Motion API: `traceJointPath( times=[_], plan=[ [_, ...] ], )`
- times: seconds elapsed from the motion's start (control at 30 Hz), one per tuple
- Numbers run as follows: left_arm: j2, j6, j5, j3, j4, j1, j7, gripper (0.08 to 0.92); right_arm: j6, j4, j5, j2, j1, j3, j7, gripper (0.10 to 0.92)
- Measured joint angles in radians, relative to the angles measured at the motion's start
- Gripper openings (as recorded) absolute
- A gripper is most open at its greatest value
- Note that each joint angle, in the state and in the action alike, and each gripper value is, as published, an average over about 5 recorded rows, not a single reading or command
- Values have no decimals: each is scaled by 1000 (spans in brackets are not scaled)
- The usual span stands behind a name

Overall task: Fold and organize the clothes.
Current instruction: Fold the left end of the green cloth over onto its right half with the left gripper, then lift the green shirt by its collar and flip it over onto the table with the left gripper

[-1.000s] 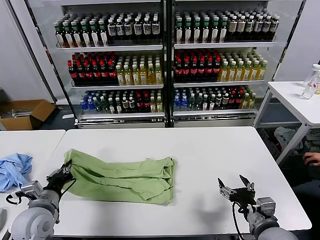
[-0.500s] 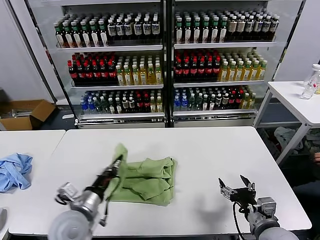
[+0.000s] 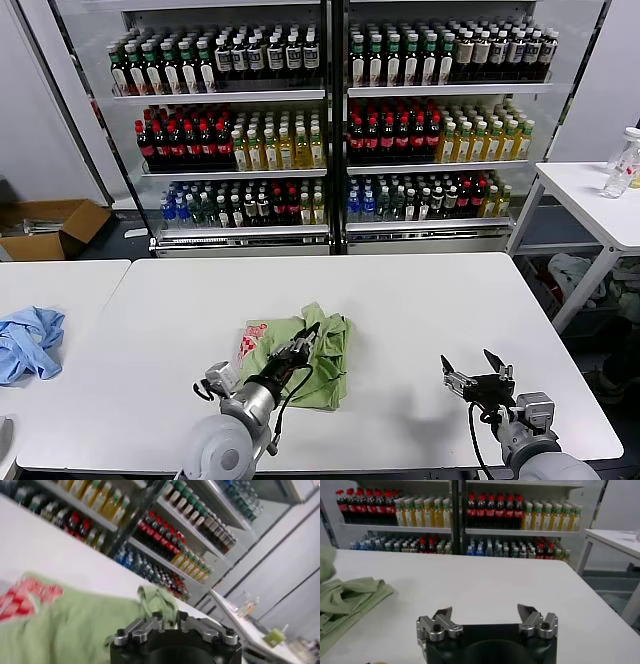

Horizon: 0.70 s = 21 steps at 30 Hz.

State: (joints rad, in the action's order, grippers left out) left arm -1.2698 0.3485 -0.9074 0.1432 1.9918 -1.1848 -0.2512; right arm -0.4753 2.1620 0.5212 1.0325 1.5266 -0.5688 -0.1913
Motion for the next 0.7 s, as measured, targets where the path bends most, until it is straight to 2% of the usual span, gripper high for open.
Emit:
traceJointPath(
  times=[0.27,0.53,0.7],
  plan=[
    [22,13,87,0,63,-20,29,558,1,-12,0,1,-9,3,2,823],
    [59,21,182,102,103,-96,-4,780,3,-22,-3,4,-22,15,3,823],
    [71,26,257,149,55,-115,-41,821,4,-24,-10,6,-26,22,2,823]
  ],
)
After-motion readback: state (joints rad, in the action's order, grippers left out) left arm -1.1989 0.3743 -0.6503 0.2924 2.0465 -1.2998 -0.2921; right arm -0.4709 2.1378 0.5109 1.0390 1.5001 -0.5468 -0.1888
